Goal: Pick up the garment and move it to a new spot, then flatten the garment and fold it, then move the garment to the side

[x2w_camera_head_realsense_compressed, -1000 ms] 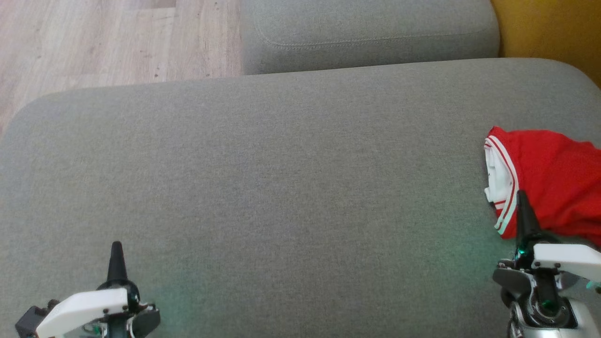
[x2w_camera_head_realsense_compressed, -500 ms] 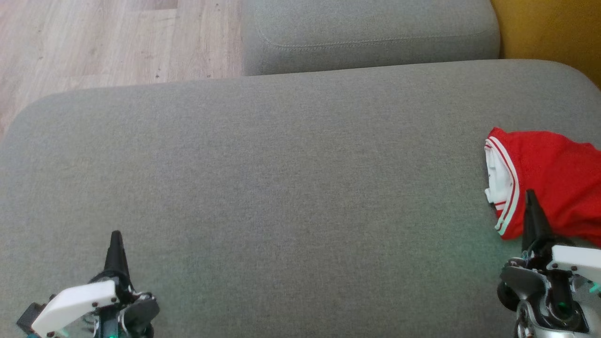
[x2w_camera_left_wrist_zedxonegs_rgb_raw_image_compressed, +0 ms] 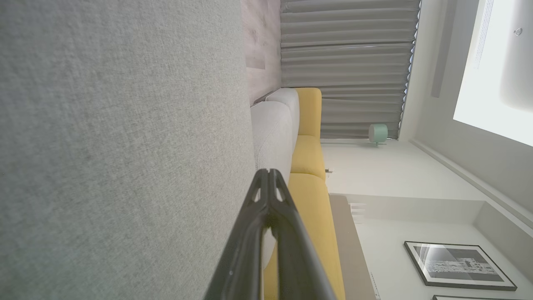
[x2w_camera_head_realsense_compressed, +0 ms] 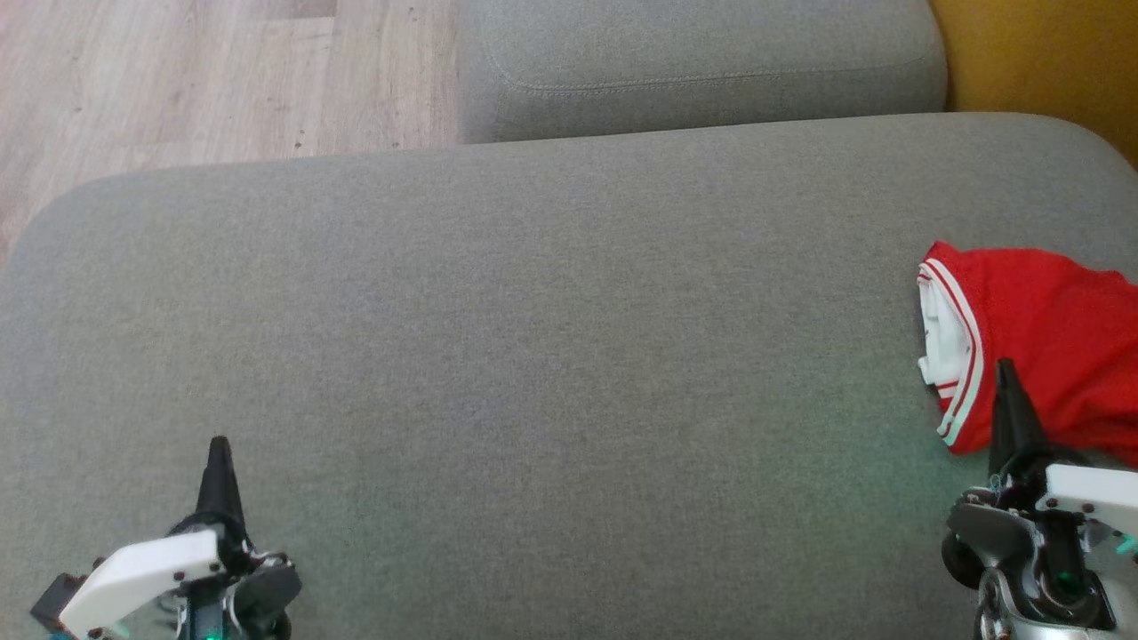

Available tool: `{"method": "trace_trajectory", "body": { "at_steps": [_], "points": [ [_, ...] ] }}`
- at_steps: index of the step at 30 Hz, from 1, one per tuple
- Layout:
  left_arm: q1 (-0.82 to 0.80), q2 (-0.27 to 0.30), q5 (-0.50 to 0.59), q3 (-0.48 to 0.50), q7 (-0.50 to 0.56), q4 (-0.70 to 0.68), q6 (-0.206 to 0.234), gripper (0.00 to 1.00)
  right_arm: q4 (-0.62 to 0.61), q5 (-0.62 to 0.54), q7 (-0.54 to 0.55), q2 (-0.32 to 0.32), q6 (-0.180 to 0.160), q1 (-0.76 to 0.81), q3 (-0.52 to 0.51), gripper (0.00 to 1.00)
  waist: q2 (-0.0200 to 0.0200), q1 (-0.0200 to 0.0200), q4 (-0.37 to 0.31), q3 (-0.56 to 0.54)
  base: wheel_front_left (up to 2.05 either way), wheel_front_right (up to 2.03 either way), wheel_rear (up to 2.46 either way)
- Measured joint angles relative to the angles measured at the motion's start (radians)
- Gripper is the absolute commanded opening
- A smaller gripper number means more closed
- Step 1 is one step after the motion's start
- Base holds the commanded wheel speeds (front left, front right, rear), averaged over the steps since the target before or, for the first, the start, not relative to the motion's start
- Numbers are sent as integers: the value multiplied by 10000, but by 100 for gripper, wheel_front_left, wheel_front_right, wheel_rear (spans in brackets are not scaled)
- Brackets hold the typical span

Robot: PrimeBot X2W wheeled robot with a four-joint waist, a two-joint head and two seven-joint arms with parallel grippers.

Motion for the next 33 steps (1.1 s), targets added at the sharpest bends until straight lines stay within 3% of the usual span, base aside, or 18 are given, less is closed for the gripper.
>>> {"method": "trace_trajectory", "body": {
  "at_steps": [33],
  "points": [
    [0, 0, 0, 2, 0, 0, 0, 0, 0, 0, 0, 0, 2, 0, 0, 0, 0, 0, 0, 1, 0, 0, 0]
  ]
}}
